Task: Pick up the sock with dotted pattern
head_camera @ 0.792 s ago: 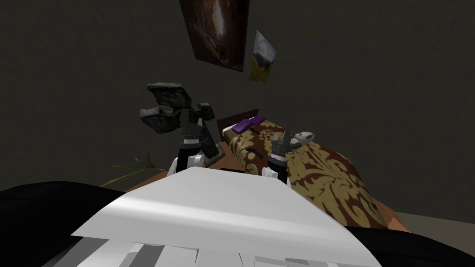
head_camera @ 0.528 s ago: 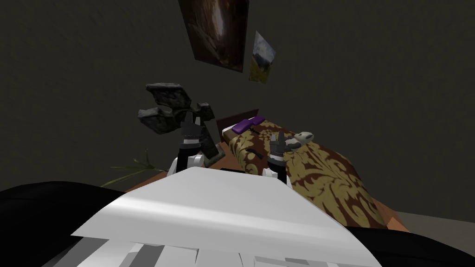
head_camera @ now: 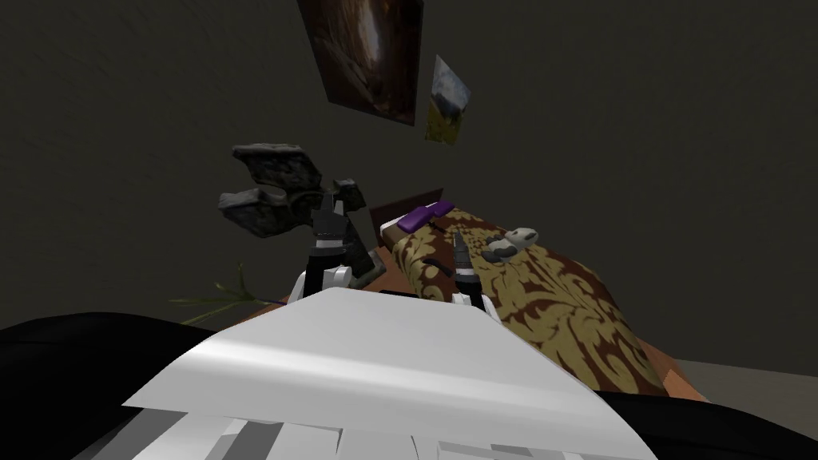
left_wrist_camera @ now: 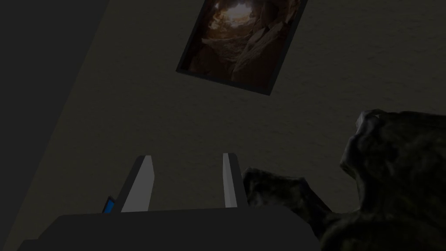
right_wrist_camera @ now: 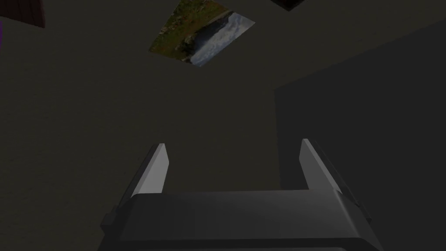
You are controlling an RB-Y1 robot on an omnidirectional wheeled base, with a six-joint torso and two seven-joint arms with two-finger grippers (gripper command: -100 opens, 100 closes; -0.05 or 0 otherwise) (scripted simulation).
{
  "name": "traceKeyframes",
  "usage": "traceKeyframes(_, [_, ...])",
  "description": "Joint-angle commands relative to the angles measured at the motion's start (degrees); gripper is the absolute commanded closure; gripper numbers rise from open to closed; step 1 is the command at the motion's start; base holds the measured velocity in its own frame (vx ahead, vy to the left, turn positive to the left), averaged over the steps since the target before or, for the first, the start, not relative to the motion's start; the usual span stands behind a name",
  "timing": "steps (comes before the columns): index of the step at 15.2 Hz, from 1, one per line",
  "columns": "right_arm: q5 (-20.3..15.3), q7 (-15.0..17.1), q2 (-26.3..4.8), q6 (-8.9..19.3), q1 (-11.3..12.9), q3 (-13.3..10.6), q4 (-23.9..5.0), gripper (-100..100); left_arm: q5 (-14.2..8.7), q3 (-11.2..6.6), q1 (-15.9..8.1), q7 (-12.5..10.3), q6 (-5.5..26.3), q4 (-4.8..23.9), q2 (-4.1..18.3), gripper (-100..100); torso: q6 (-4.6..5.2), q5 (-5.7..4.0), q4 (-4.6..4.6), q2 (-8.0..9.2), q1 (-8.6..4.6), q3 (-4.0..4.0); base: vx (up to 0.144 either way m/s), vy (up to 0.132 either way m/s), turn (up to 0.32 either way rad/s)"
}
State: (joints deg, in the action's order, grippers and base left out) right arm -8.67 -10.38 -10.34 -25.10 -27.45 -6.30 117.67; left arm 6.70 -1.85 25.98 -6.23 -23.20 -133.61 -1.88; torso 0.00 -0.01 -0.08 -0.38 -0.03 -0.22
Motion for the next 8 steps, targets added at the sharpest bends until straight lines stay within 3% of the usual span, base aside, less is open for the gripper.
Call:
traceKeyframes(1, [-1.67, -1.11, -0.85, 1.53, 0.77, -0.96, -2.4, -100, 0.0, 0.0, 0.0, 0.0, 0.0, 0.0, 0.0, 0, 0.0, 0.0, 0.0, 0.0, 0.0, 0.0, 0.084, -0.004, -0.04])
traceKeyframes(8, [-8.63, -5.05, -3.98, 7.13, 3.28, -4.46, -10.5, -100, 0.0, 0.0, 0.0, 0.0, 0.0, 0.0, 0.0, 0, 0.0, 0.01, 0.0, 0.04, 0.03, 0.02, 0.077, 0.003, -0.043])
